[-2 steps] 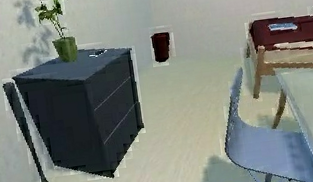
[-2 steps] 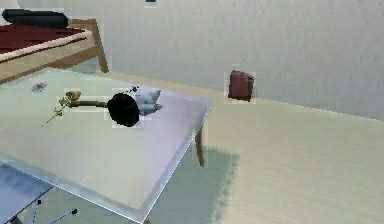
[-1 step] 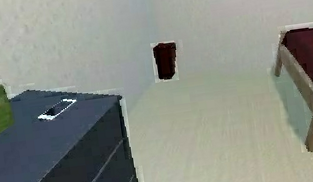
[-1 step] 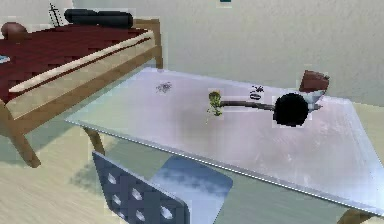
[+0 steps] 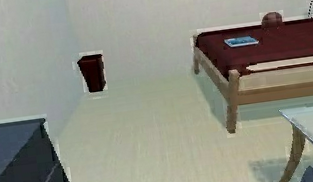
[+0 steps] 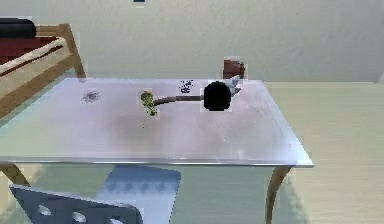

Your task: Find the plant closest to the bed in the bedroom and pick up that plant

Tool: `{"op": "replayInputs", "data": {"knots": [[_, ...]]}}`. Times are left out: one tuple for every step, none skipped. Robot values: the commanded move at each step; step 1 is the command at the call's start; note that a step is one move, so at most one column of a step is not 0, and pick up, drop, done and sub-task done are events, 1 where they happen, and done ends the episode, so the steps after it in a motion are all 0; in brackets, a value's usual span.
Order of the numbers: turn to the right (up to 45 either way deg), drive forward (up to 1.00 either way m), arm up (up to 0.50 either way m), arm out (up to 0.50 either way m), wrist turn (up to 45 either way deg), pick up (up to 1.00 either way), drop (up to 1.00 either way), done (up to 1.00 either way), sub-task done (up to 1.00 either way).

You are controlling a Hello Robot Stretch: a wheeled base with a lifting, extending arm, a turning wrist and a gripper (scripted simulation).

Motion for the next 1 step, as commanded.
{"op": "replayInputs", "data": {"knots": [[0.0, 1.00, 0.00, 0.00, 0.0, 0.00, 0.00, 0.00, 0.00]]}}
